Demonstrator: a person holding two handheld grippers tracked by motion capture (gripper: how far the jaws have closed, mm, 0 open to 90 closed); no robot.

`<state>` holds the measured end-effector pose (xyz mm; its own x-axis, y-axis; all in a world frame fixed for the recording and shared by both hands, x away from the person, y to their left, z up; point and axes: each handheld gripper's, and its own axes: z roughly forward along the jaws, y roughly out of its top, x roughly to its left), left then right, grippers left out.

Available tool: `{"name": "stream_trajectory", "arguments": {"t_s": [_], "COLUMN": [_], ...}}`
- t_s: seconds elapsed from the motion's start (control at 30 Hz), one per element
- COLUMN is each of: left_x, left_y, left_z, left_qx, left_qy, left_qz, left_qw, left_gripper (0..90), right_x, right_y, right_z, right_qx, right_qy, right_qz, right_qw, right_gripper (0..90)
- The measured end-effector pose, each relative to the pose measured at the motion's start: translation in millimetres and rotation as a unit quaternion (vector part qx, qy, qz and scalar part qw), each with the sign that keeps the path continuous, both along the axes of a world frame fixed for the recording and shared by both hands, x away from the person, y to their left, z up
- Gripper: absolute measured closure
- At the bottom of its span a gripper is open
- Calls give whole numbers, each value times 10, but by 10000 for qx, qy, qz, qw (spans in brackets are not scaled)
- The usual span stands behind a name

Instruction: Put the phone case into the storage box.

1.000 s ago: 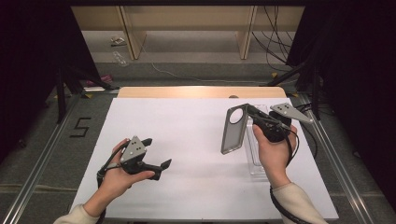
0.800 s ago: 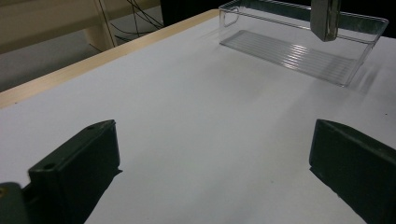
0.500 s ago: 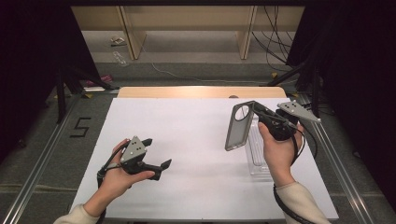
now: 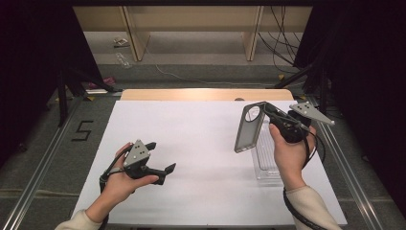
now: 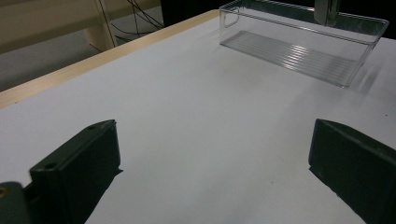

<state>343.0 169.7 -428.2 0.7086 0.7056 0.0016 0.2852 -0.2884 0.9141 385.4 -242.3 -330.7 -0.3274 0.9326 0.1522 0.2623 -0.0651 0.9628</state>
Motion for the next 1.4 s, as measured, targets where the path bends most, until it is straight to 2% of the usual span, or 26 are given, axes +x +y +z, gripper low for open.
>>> {"name": "stream_trajectory", "arguments": {"t_s": [1.4], "left_x": [2], "left_y": [3], "left_z": [-5], "left_qx": [-6], "left_qy": [17], "left_qz": [22], "left_qw": [10000], "left_gripper": [20], "right_x": [-8], "right_y": [-220], "right_z": [83], "right_qx": [67], "right_qy": [-164], "right_qz": [-342], "right_qw": [9993], "right_gripper": [893]}}
